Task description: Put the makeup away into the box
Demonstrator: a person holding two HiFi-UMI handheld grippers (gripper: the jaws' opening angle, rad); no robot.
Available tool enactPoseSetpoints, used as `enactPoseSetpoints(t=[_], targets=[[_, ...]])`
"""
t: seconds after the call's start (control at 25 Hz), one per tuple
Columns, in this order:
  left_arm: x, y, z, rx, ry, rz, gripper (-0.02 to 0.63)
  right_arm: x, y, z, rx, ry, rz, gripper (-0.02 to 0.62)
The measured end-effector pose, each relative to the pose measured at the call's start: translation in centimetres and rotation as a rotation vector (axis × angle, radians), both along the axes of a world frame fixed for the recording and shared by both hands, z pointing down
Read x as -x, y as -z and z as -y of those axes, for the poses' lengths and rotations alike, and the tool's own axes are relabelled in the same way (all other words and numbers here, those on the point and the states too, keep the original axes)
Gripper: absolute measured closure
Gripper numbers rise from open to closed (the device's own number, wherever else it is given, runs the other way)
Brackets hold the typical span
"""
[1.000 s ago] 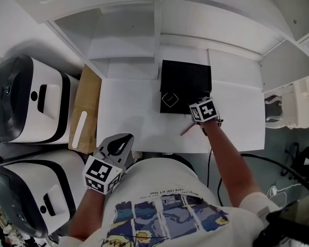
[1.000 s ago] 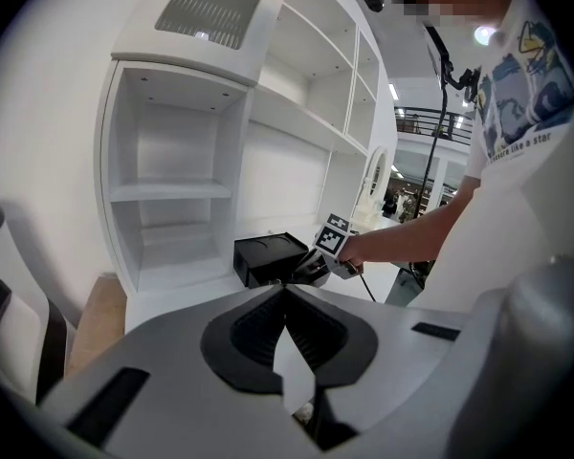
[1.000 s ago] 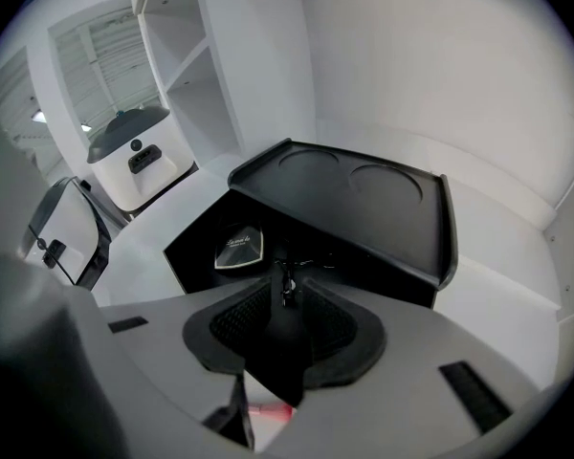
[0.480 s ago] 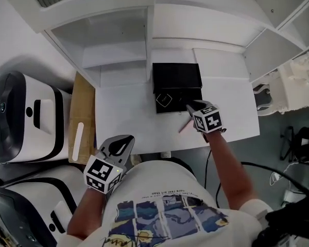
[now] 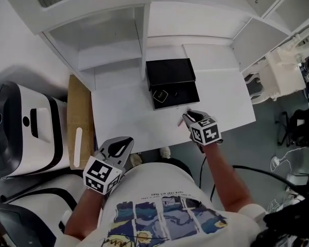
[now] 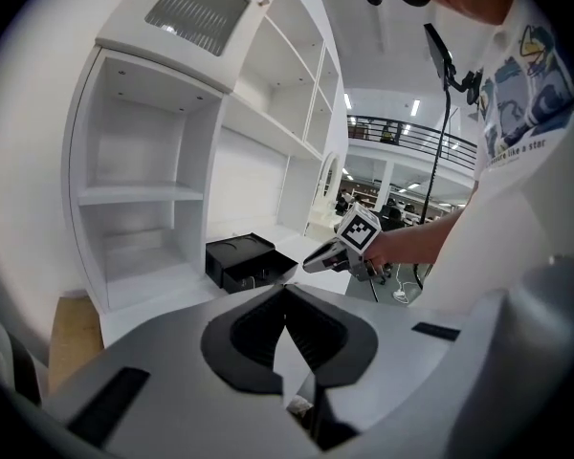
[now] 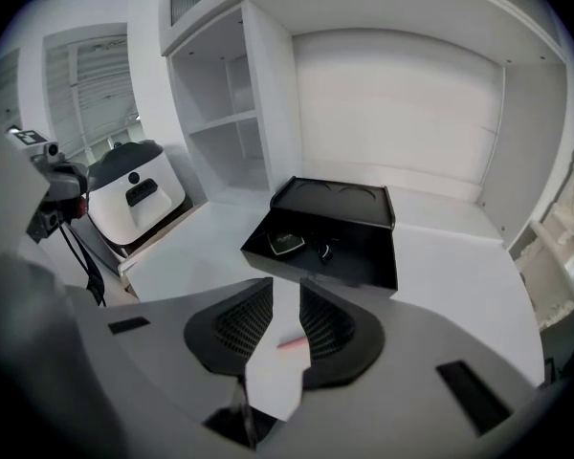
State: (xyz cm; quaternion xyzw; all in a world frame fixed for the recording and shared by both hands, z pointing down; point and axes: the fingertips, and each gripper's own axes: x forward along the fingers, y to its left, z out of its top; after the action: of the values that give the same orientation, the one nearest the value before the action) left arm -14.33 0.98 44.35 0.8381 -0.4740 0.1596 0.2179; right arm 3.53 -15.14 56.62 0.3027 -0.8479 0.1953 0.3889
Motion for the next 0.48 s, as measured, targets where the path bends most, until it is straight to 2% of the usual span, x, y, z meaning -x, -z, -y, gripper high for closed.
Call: enactPoseSetpoints(t=[0.24,0.48], targets=[[0.9,-0.4,-1.6,0.003,-0.045,-0.001,0.592,-1.1,-2.2,-3.5,0.042,-0.069,-0.03,0.492],[1.3,-0.7,-2.8,-0.003,-0.079,-0.006,0.592,-1.0,-3.2,-6.2,0.061,-0.098,-0.042,0.492]])
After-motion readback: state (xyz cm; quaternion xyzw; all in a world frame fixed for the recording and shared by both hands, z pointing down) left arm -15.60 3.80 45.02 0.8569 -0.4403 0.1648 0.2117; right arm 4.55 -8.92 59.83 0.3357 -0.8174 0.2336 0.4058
